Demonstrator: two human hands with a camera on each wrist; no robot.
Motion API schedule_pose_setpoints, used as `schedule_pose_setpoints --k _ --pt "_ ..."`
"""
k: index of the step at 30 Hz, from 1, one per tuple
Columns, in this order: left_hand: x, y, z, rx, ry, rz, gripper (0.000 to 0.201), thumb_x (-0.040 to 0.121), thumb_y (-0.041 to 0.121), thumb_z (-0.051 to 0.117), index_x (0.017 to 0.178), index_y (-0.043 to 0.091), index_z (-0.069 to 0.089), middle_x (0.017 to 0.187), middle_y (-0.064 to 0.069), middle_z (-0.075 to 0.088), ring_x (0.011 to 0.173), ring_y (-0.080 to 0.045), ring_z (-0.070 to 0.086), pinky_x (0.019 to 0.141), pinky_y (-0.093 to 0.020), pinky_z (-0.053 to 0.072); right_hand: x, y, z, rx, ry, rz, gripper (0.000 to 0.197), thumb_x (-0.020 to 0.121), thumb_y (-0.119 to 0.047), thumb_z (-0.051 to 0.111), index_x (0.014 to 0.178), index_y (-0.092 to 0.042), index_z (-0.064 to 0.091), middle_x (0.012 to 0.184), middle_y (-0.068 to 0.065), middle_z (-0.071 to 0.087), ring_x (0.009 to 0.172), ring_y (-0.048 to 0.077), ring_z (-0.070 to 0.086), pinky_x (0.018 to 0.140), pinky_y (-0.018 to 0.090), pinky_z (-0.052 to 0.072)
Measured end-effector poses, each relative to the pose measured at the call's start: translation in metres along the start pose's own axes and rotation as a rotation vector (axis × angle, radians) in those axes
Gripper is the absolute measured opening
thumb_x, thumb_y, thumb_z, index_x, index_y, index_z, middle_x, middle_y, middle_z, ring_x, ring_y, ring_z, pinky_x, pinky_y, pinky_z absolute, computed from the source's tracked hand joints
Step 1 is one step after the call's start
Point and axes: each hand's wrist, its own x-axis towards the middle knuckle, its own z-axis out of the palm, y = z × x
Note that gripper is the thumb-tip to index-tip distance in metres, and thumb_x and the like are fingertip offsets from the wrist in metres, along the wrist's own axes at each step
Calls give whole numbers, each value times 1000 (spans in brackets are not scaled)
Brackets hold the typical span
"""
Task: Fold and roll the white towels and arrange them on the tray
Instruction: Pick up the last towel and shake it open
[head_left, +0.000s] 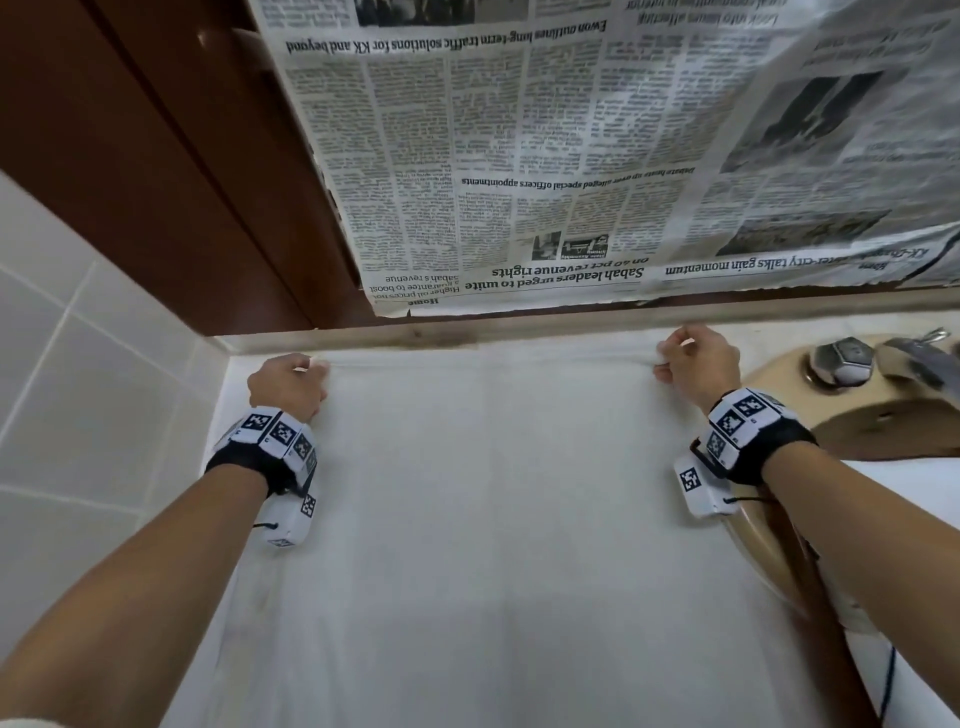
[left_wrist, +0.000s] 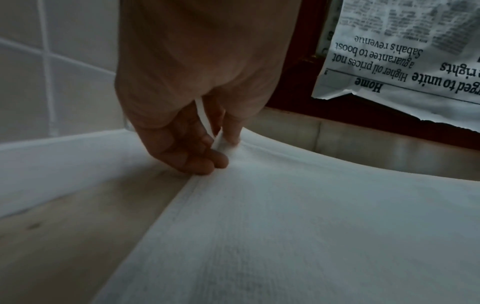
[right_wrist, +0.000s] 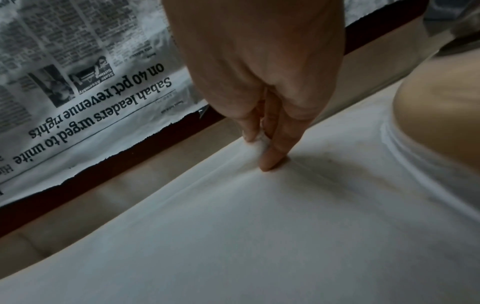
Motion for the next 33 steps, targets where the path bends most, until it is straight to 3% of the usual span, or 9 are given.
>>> schedule_pose_setpoints --k 2,6,8,10,13,18,23,28,33 --pt "4 -2 3 83 -5 16 24 82 36 66 100 21 73 88 -8 75 87 -33 71 88 -40 58 0 -2 3 -30 17 15 6 93 -14 55 92 -13 61 86 18 72 62 18 70 76 21 56" --pt "-21 -4 7 291 46 196 50 90 29 66 135 10 55 139 -15 51 119 -40 54 98 -47 45 -21 -5 7 -226 -16 -110 40 95 -13 55 133 -2 49 129 22 57 108 37 59 95 36 42" --pt "-47 -7 15 299 50 378 55 93 27 64 141 6 47 149 -15 37 124 -41 49 98 -52 44 -47 -5 20 -307 -102 -325 46 96 -11 55 138 2 44 141 24 47 123 39 50 104 41 37" --pt "-70 -8 33 414 -75 551 54 97 33 55 146 13 44 155 -10 34 136 -37 39 106 -52 38 -70 -5 43 -472 -256 -544 50 99 -21 47 143 2 41 150 22 40 136 40 40 112 47 32" --pt "-97 12 70 596 -270 667 58 101 52 30 156 32 27 165 1 17 151 -28 15 116 -54 22 -89 -18 79 -713 -463 -632 62 104 -46 28 157 -17 17 165 2 9 152 27 9 120 48 15" --pt "-102 19 103 770 -420 556 56 102 60 14 155 50 -1 165 15 -14 153 -24 -13 120 -59 -2 -88 -25 102 -888 -614 -566 63 102 -57 11 156 -33 -8 162 -15 -17 151 18 -16 121 50 -4" --pt "-64 -11 69 792 -329 459 56 102 58 11 155 48 -2 165 13 -13 153 -24 -10 121 -57 -2 -59 12 57 -927 -513 -429 62 100 -58 3 154 -34 -16 158 -14 -26 150 18 -18 122 47 -5" --pt "-46 -32 30 706 -248 327 61 103 55 17 159 34 7 167 6 -6 154 -27 -4 121 -59 3 -46 26 15 -891 -387 -213 69 101 -55 5 156 -17 -13 162 0 -22 151 19 -13 123 48 -1" --pt "-111 -24 52 671 -316 523 70 94 61 5 158 33 14 167 8 -1 154 -26 -1 119 -60 5 -111 0 58 -845 -482 -441 71 99 -58 2 157 -19 -9 160 -5 -22 151 19 -13 121 45 -7"
